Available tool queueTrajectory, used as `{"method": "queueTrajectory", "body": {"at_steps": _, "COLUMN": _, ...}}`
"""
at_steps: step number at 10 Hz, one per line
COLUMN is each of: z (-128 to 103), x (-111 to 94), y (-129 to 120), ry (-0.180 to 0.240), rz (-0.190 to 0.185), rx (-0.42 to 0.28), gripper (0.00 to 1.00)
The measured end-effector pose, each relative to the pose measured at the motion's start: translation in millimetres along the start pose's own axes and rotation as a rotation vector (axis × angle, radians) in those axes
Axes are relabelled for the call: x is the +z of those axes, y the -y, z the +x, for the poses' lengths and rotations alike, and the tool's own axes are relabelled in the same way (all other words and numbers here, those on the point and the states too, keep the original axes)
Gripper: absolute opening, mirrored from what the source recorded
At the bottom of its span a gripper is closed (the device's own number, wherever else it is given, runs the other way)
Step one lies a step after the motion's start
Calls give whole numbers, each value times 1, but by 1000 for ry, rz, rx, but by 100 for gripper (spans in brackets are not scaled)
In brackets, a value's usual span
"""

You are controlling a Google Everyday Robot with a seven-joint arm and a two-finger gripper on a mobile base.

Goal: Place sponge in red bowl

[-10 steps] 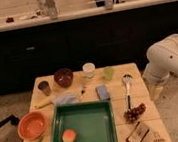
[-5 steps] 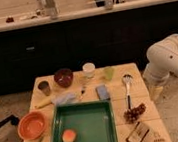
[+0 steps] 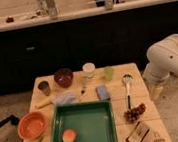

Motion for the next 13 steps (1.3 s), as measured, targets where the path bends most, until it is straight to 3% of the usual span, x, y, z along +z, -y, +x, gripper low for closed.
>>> {"method": "queueTrajectory", "body": {"at_steps": 1, "z": 0, "x": 1, "y": -2, "ry": 9, "rz": -5, "rx": -13, "gripper": 80}}
{"method": "queueTrajectory", "body": {"at_steps": 2, "z": -7, "x": 3, "y": -6, "ry": 21, "rz": -20, "rx": -84, "gripper": 80}}
{"method": "queueTrajectory", "body": {"at_steps": 5, "z": -38, "x": 10, "y": -17, "ry": 63, "rz": -69, "rx": -426, "gripper": 80}}
{"method": "queueTrajectory", "body": {"at_steps": 7, "z": -65, "x": 16, "y": -20, "ry": 82, "rz": -105, "rx": -594, "gripper": 80}}
{"method": "queueTrajectory", "body": {"at_steps": 8, "z": -74, "x": 21, "y": -22, "ry": 73, "rz": -123, "rx": -637, "gripper": 80}}
{"method": "queueTrajectory", "body": {"at_steps": 10, "z": -89, "x": 27, "y": -25, "ry": 61, "rz": -143, "rx": -657, "gripper": 80}}
{"method": "queueTrajectory", "body": {"at_steps": 13, "z": -86, "x": 28, "y": -25, "ry": 54, "rz": -142, "rx": -652, "gripper": 80}}
